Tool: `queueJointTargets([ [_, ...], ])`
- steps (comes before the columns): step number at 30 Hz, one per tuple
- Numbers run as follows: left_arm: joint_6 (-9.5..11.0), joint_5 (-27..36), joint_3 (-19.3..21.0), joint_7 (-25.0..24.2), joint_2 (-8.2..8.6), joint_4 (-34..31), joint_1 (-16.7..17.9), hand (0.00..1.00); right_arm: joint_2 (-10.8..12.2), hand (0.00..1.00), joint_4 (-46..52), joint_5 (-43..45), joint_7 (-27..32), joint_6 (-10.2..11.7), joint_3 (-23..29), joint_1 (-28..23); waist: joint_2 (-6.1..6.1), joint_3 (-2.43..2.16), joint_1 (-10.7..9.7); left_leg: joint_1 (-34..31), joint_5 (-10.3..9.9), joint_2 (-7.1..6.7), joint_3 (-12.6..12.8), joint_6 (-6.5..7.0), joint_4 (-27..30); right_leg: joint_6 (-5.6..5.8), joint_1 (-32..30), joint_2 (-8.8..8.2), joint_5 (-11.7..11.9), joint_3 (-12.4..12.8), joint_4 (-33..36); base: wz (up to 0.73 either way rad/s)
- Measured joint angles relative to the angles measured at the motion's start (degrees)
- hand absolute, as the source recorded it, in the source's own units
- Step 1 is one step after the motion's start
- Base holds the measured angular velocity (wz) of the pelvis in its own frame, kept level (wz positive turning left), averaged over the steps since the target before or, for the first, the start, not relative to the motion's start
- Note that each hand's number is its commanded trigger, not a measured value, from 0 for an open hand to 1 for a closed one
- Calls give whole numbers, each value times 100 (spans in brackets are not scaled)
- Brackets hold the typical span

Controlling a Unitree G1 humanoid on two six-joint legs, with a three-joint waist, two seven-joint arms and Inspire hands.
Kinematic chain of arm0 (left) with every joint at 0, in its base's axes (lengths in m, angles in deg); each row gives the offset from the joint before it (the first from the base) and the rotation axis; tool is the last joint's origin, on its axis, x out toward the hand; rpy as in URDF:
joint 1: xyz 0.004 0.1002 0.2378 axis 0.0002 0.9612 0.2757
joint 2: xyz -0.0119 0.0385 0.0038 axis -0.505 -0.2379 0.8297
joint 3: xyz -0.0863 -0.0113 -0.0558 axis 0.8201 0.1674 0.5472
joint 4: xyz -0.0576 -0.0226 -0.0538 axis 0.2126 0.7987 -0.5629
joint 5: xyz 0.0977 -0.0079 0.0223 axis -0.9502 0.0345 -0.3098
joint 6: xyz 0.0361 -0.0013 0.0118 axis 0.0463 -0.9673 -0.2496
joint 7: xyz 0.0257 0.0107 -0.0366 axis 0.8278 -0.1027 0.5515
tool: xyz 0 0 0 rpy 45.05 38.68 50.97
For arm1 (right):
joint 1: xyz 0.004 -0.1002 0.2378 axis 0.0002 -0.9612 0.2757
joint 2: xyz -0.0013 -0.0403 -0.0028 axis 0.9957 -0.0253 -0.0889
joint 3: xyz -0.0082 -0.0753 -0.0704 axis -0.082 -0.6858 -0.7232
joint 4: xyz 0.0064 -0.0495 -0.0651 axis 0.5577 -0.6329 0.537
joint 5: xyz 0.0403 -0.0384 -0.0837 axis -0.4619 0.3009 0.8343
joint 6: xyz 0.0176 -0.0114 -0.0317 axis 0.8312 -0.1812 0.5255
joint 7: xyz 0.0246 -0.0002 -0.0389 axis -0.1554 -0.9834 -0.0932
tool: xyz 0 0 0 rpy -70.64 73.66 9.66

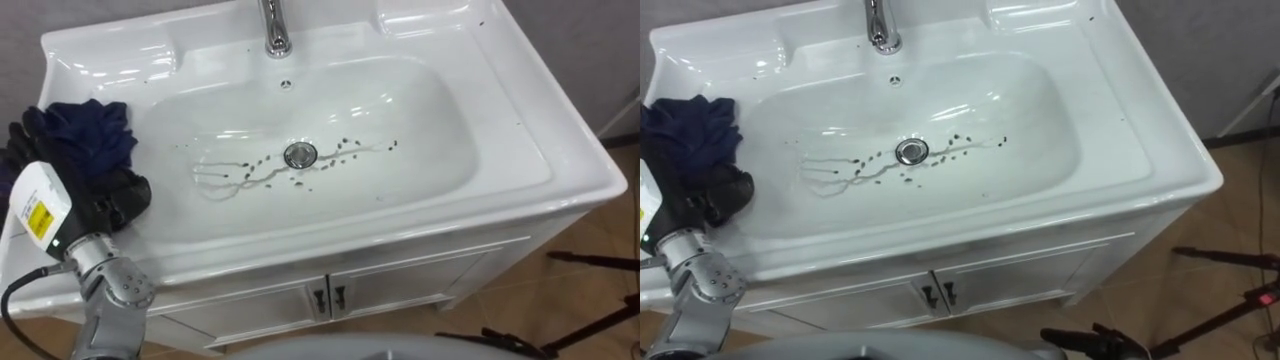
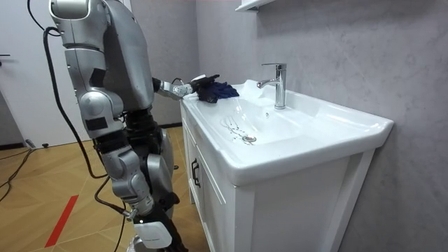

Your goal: Wipe basin

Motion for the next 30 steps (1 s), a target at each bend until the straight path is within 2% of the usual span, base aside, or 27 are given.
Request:
queueJointTargets([
  [1,0,0,0,-3,2,12,3,100,-2,0,-8,0,-5,-2,0,-1,0,0,6,13,0,0,6,0,-1,0,8,0,0,6,0,-5],
  [5,-2,46,18,-62,4,92,-26,100,-4,0,19,45,-6,-11,13,-20,3,-4,37,49,1,2,47,-1,-27,0,22,10,0,58,-2,-5],
  [9,27,-107,20,-118,-11,312,-115,100,-28,0,36,57,-18,-126,13,-18,16,-53,41,63,14,8,68,-20,-56,-9,8,19,5,67,11,0],
  [12,27,-145,37,-120,-31,512,-173,100,-59,0,28,187,-50,-127,17,-20,39,-97,48,96,23,16,90,-29,-59,-16,20,29,10,96,12,-4],
  [14,27,-179,50,-105,-96,605,-195,100,-64,0,28,241,-55,-156,18,-1,41,-99,62,121,26,30,120,-34,-63,-25,22,47,15,142,13,-10],
  [18,26,-396,87,-31,-283,916,-343,100,-83,0,40,364,-147,-354,157,44,50,-106,30,141,34,37,123,-45,-72,-36,31,53,22,152,31,-2],
  [23,24,-396,134,-57,-288,1113,-509,100,-89,0,39,419,-147,-501,213,134,62,-110,25,151,46,37,120,-46,-71,-38,30,53,23,154,66,0],
  [30,19,-390,193,-93,-308,1334,-666,100,-91,0,0,418,-126,-500,227,180,87,-108,-1,156,49,41,116,-48,-68,-45,33,58,28,156,79,0],
])
